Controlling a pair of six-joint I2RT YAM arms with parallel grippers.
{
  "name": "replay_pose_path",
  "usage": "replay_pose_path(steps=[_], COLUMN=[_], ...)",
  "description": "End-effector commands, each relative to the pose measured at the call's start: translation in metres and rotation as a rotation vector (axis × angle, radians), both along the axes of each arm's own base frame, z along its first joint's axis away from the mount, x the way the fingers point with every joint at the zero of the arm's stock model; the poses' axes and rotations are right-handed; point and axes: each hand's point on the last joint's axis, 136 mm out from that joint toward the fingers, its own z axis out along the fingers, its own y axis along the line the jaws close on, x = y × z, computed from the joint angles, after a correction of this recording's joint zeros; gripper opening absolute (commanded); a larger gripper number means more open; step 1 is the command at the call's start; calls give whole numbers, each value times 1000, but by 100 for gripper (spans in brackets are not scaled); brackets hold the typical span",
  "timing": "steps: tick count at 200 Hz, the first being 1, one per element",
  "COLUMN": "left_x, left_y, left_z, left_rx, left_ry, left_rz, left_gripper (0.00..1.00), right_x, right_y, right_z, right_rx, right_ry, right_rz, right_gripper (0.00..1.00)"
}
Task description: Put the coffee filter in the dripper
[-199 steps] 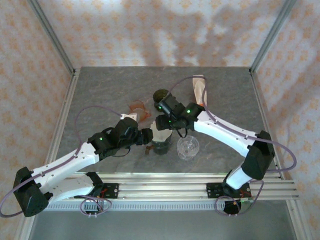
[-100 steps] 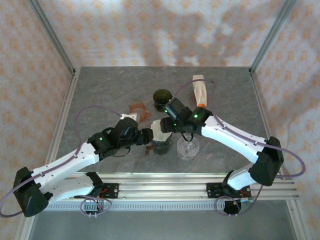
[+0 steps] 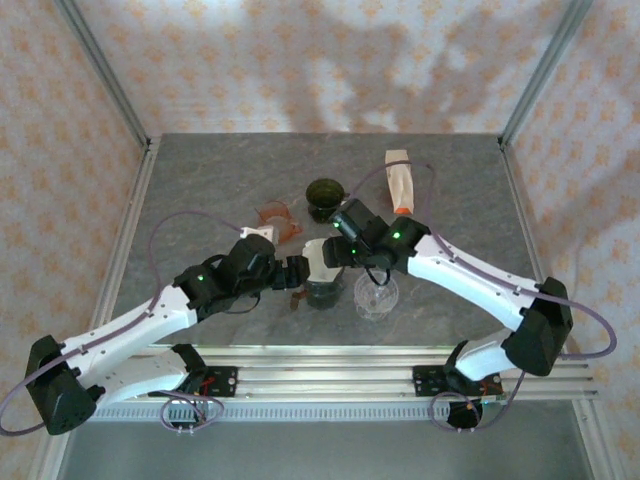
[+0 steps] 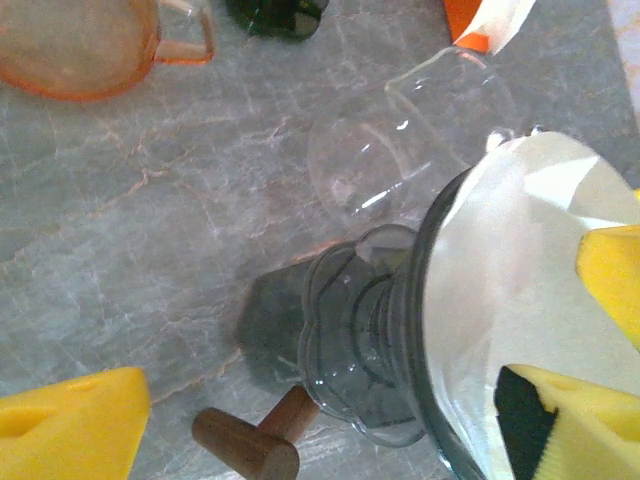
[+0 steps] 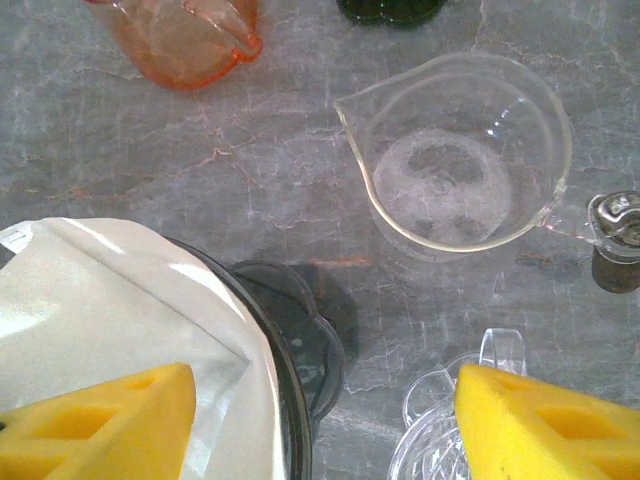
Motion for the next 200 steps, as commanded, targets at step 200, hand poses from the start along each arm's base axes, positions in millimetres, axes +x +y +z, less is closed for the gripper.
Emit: replay_pose_path(steps=[200], left_x=[143], left_y=[98], left_z=[-29], left_rx=[-36], left_ry=[-11], left_rz=[449], left_gripper=[70], right_x=[-18], right_y=[-91], right_z=[40], right_rx=[38], right_ry=[-265], right_rz=[-199], right_gripper=[65])
